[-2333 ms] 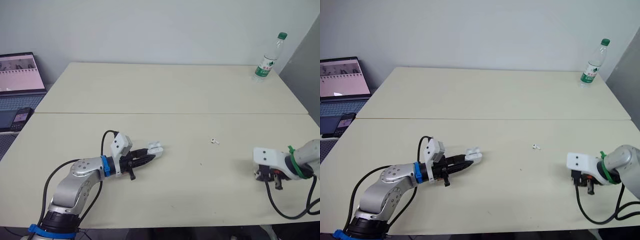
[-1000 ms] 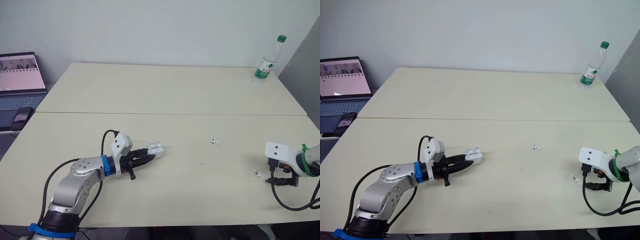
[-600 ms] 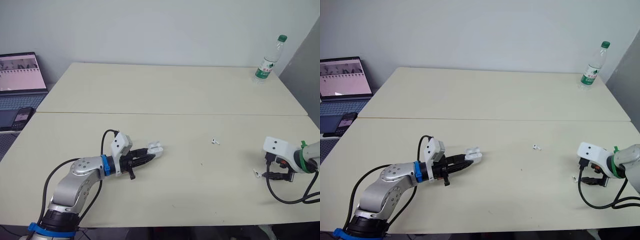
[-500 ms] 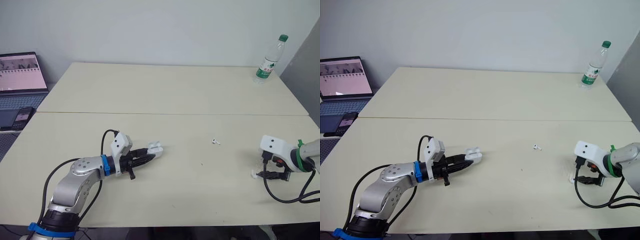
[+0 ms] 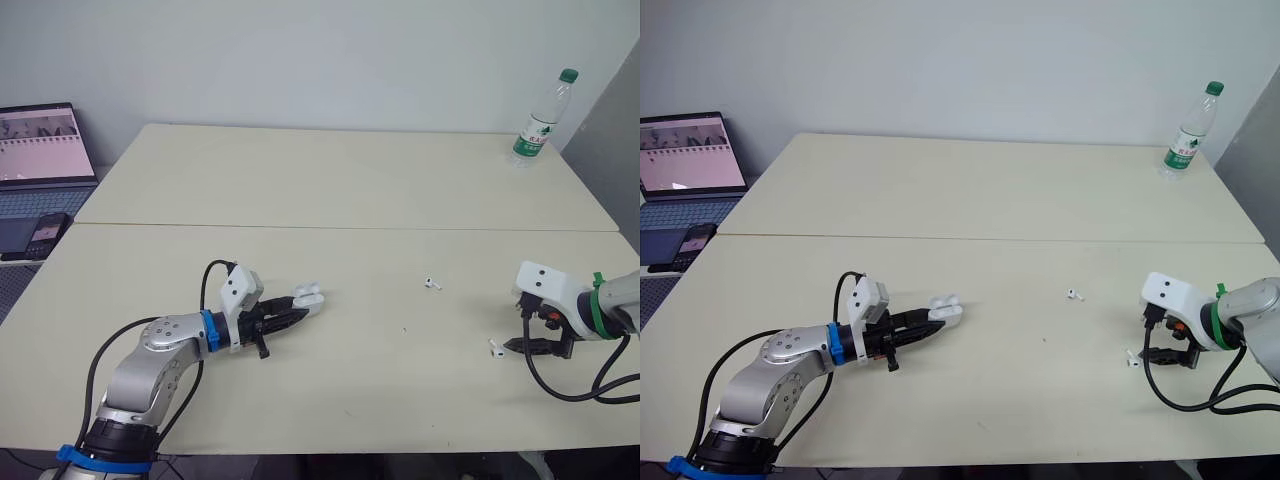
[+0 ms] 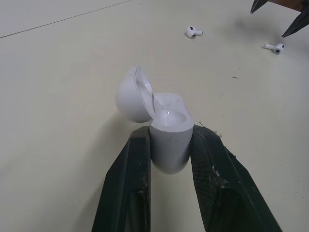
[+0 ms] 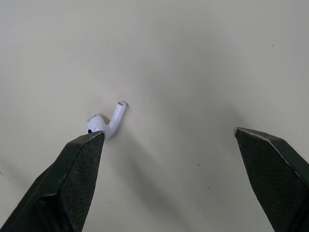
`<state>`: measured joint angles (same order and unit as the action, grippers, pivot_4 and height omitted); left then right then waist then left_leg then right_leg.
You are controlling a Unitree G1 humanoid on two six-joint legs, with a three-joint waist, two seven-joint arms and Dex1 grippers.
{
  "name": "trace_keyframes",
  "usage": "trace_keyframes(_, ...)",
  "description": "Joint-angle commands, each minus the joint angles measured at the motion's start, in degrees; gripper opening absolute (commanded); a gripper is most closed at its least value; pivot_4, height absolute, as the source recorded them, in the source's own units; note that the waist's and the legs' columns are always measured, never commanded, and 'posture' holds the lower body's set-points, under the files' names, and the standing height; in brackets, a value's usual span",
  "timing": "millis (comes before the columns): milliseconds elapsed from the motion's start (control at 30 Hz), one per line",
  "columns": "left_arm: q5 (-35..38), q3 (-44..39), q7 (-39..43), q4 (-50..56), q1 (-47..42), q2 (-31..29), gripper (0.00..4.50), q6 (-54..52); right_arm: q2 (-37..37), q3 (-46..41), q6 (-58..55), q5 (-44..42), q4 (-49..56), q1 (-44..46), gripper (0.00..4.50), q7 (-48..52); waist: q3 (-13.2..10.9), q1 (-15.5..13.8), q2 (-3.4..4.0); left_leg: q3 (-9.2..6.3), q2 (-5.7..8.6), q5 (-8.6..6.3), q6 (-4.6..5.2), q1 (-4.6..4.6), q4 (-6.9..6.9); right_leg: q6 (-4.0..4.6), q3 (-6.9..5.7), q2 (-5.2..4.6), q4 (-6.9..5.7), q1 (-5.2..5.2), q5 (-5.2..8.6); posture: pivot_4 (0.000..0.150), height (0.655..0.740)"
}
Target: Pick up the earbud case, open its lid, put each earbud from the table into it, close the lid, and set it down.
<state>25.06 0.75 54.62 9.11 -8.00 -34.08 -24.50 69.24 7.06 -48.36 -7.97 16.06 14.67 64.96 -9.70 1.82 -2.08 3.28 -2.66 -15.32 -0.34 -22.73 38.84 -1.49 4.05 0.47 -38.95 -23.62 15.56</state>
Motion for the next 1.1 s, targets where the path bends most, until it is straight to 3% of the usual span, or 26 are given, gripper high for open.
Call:
trace_keyframes(33,0.1,-0.2,0.6,1.0,-0.8,-0.2,0.81,1.2,1.4,-2.7,8.4,-0.4,0.4,-0.4,4.47,1.8,0.0,0.0,0.00,-0.01,0.00,0.00,0.00,-0.01,0.00,0.00,0.00,0.00,0.00,-0.01,0.00,0.150,0.7362)
trace_keyframes(133,0.0,-0.1,0.6,0.9,-0.9,-0.1,0.81,1.3,2.0,-3.1,14.2,0.3,-1.6,-1.6,4.47,3.1,0.0,0.0,0.00,0.00,0.00,0.00,0.00,-0.01,0.00,-0.04,-0.03,0.01,0.00,-0.01,0.02,0.150,0.7362)
trace_keyframes(333,0.0,-0.2,0.5,0.9,-0.5,-0.1,0.81,1.5,-1.1,-2.9,14.4,-0.2,-5.1,1.6,4.47,1.9,0.0,0.1,0.01,0.06,0.00,0.00,0.00,0.02,0.00,0.01,-0.01,0.00,-0.01,-0.01,-0.02,0.150,0.7362)
trace_keyframes(733,0.3,-0.5,0.1,1.6,-0.5,-0.3,0.81,0.9,-5.5,6.2,17.9,7.2,-10.5,7.1,4.47,1.4,0.0,0.0,0.03,0.02,0.01,0.00,0.00,-0.02,0.00,0.13,-0.02,0.01,-0.01,-0.03,-0.07,0.150,0.7362)
trace_keyframes(1100,0.7,-0.9,-0.8,3.2,0.1,-0.3,0.81,-0.2,-5.7,8.0,18.7,10.2,-11.8,8.0,4.47,3.3,0.0,0.0,0.03,-0.01,0.01,0.00,0.00,-0.04,-0.01,0.15,-0.02,0.01,-0.01,-0.03,-0.08,0.150,0.7362)
